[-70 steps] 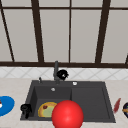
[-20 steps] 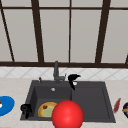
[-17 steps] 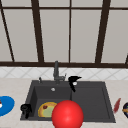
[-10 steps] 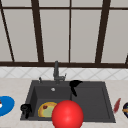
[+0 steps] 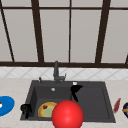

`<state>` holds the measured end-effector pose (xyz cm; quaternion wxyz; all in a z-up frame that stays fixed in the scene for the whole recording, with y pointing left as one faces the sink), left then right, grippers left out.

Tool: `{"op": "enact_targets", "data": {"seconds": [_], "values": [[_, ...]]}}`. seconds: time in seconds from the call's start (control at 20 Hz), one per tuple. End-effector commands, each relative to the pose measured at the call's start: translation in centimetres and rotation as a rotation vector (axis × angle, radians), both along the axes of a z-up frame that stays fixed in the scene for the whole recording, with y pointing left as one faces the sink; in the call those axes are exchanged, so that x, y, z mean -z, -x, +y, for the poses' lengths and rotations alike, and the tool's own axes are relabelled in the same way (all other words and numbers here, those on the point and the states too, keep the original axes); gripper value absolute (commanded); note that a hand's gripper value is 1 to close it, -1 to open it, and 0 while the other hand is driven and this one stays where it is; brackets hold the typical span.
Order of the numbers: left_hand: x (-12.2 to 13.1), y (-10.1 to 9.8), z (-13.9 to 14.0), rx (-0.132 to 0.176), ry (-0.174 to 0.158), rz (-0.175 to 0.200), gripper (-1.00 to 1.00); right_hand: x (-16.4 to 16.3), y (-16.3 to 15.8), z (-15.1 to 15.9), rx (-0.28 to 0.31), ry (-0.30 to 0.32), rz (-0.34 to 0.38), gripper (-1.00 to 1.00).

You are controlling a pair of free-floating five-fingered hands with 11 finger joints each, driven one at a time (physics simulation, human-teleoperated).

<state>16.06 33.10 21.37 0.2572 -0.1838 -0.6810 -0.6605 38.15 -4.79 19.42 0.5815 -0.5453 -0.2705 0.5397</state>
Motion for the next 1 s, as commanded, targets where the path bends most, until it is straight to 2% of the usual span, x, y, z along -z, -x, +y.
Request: {"op": "enact_targets", "data": {"seconds": [0.0,0.3,0.35,0.4,0.45,0.5,0.65,0.75,0.95], "values": [[0.0,0.0,0.0,0.000,0.000,0.000,0.00,0.9,1.2,0.0,-0.094,-0.016,0.000,-1.00],[0.0,0.0,0.0,0.000,0.000,0.000,0.00,0.8,3.1,-2.6,-0.150,-0.076,0.019,-1.00],[0.0,0.0,0.0,0.000,0.000,0.000,0.00,0.9,3.1,-2.9,-0.152,-0.092,0.026,-1.00],[0.0,0.0,0.0,0.000,0.000,0.000,0.00,0.3,2.6,-2.7,-0.116,-0.091,0.060,-1.00],[0.0,0.0,0.0,0.000,0.000,0.000,0.00,0.6,3.0,-2.5,-0.099,-0.097,0.010,-1.00],[0.0,0.0,0.0,0.000,0.000,0.000,0.00,0.5,2.8,-2.2,-0.112,-0.068,0.028,-1.00],[0.0,0.0,0.0,0.000,0.000,0.000,0.00,0.8,3.0,-2.4,-0.120,-0.058,0.023,-1.00],[0.0,0.0,0.0,0.000,0.000,0.000,0.00,-0.1,4.7,-4.7,-0.123,-0.078,-0.016,-1.00],[0.0,0.0,0.0,0.000,0.000,0.000,0.00,-0.6,5.9,-6.3,-0.190,-0.103,-0.002,-1.00]]}}
